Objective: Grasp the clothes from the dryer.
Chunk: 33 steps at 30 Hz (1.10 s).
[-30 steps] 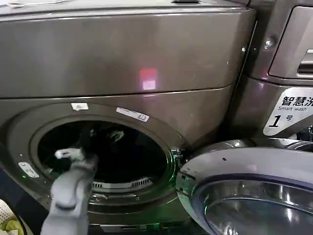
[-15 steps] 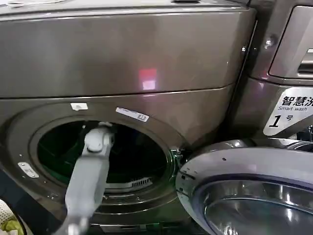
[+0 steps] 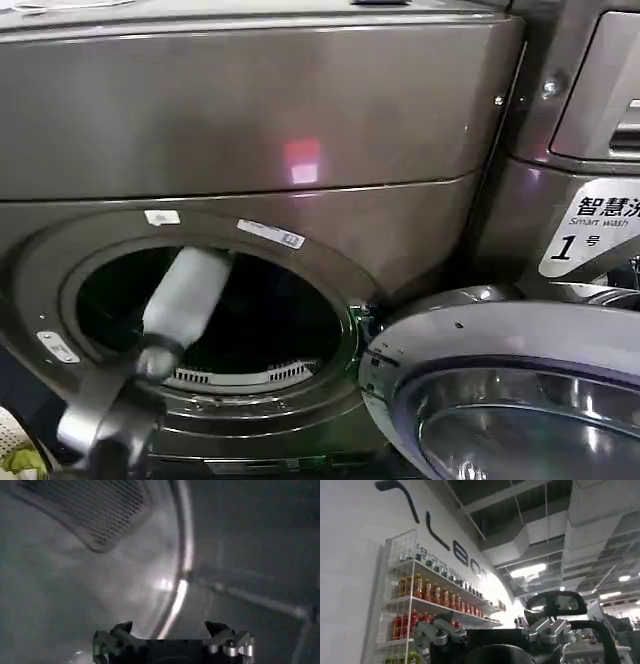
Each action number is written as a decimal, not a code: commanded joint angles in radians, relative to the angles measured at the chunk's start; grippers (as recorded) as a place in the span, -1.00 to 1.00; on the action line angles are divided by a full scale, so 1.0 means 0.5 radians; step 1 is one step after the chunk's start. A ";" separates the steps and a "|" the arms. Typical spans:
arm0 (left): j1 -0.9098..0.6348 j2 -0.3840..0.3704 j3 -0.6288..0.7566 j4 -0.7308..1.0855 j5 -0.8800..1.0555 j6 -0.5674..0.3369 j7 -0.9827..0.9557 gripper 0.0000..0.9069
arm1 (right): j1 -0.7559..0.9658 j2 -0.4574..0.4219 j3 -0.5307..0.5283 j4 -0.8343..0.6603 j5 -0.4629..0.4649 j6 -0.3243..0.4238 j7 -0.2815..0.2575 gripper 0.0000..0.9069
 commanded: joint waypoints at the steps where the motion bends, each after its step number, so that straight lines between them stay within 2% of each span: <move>1: -0.077 -0.061 0.288 0.255 0.482 -0.053 0.138 1.00 | 0.004 -0.003 0.002 -0.015 -0.005 0.004 -0.002 1.00; 8: -0.021 -0.128 0.266 0.390 0.510 -0.082 0.033 1.00 | 0.009 -0.013 0.001 -0.020 -0.012 0.008 -0.005 1.00; 18: 0.036 -0.149 0.250 0.437 0.500 -0.090 0.035 0.98 | 0.016 -0.007 0.002 -0.028 -0.021 0.012 -0.009 1.00; 19: 0.037 -0.149 0.250 0.436 0.502 -0.089 0.044 -0.55 | 0.017 -0.006 0.002 -0.029 -0.023 0.012 -0.010 1.00; 20: 0.037 -0.149 0.251 0.434 0.502 -0.092 0.049 -0.70 | 0.017 -0.004 0.001 -0.030 -0.024 0.013 -0.010 1.00; 21: 0.033 -0.149 0.250 0.432 0.499 -0.091 0.048 -1.00 | 0.017 -0.003 0.001 -0.031 -0.025 0.013 -0.010 1.00; 33: -0.024 -0.134 0.242 0.404 0.389 -0.091 0.060 -1.00 | 0.012 0.007 0.005 -0.037 -0.029 0.016 -0.010 1.00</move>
